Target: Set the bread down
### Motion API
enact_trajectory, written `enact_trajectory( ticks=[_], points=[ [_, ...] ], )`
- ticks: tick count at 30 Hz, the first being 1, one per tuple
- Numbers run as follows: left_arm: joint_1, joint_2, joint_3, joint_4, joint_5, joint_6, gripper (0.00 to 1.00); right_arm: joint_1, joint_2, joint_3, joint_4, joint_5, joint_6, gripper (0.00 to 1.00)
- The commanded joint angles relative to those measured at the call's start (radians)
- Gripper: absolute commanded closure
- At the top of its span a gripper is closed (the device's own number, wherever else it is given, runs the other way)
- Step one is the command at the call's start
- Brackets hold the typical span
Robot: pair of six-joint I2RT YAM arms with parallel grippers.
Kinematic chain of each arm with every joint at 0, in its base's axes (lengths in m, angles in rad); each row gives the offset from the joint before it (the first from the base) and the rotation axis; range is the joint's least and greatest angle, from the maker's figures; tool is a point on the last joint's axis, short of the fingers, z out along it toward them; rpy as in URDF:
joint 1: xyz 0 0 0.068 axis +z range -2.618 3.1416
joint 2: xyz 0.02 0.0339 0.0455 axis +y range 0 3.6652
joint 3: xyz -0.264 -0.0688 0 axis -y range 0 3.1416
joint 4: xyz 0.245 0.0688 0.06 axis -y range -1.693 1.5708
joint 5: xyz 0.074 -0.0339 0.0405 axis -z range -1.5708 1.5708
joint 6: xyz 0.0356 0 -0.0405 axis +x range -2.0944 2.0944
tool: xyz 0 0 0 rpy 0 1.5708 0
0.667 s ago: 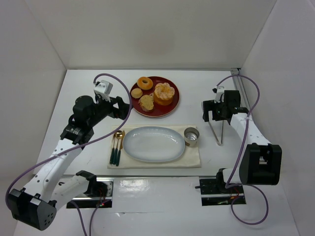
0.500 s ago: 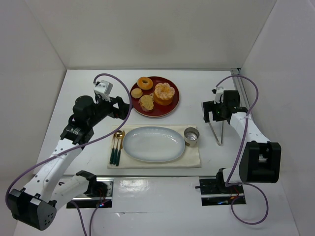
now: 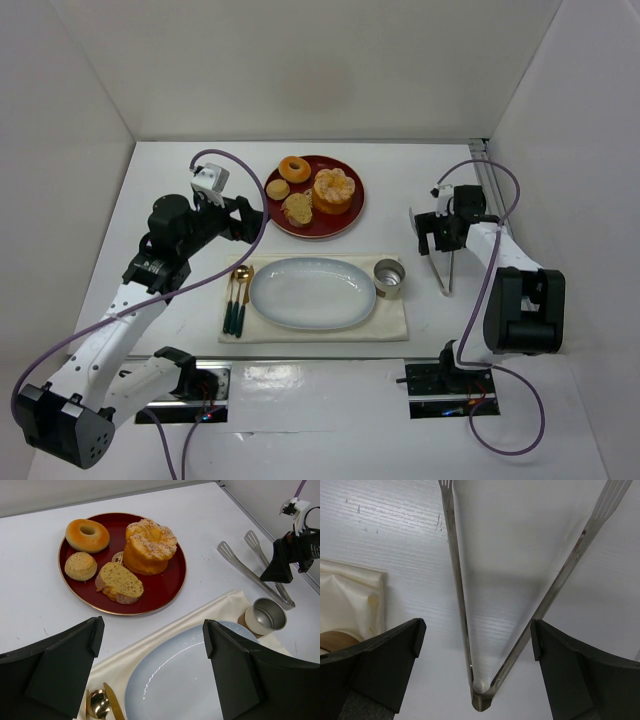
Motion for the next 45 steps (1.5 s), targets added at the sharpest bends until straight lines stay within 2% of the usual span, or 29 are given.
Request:
enact_trajectory(
  ticks=[1,16,26,45],
  points=[
    [-0.005,-0.021,-0.003,0.047,0.029,-0.010,0.00,-0.007,-0.006,0.042,-0.009,0.040,-0.004,0.00],
    [-0.005,-0.021,-0.003,0.047,0.029,-0.010,0.00,-0.007,-0.063,0.004,-0.019,0.087,0.016,0.00],
    [-0.005,-0.021,-0.003,0.047,0.038,-0.010,0.00,-0.007,-0.007,-0.036,0.001,0.132,0.025,0.00],
    [-0.005,-0.030,-0.003,0.056,0.038,-0.010,0.00,-0.007,0.135,-0.027,0.001,0.121,0.025,0.00]
  ],
)
